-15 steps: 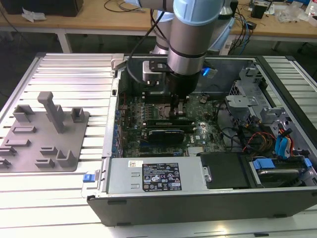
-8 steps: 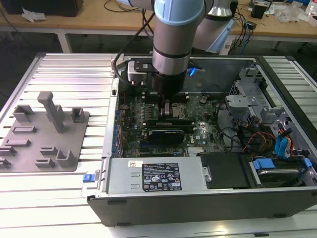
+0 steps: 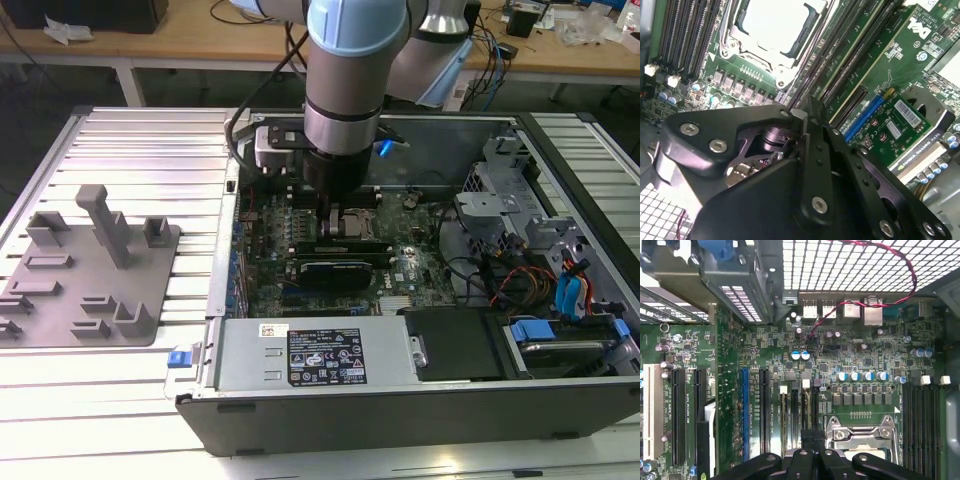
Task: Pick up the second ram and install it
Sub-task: 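Press down the second ram until it locks into place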
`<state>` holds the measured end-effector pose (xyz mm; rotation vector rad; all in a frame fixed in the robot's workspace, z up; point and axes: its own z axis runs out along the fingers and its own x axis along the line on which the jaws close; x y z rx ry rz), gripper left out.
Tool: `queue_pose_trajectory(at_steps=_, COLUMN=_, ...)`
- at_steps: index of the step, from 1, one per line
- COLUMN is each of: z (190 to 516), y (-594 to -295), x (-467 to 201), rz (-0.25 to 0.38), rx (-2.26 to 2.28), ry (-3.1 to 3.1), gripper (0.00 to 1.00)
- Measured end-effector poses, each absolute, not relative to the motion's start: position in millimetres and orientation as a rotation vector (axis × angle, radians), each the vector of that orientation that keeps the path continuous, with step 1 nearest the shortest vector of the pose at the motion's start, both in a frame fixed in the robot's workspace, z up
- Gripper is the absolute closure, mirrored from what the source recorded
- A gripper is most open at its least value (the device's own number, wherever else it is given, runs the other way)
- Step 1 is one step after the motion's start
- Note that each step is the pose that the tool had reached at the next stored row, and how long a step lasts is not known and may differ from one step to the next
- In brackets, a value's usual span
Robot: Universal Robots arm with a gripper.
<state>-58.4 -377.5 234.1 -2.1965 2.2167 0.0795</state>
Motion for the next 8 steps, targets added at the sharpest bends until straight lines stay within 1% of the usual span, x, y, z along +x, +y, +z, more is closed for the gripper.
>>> queue_pose_trajectory(at_steps=8, z=230.4, y=-377.5, x=-58.4, rz=0.079, rx=-2.197, ry=2.217, gripper=0.92)
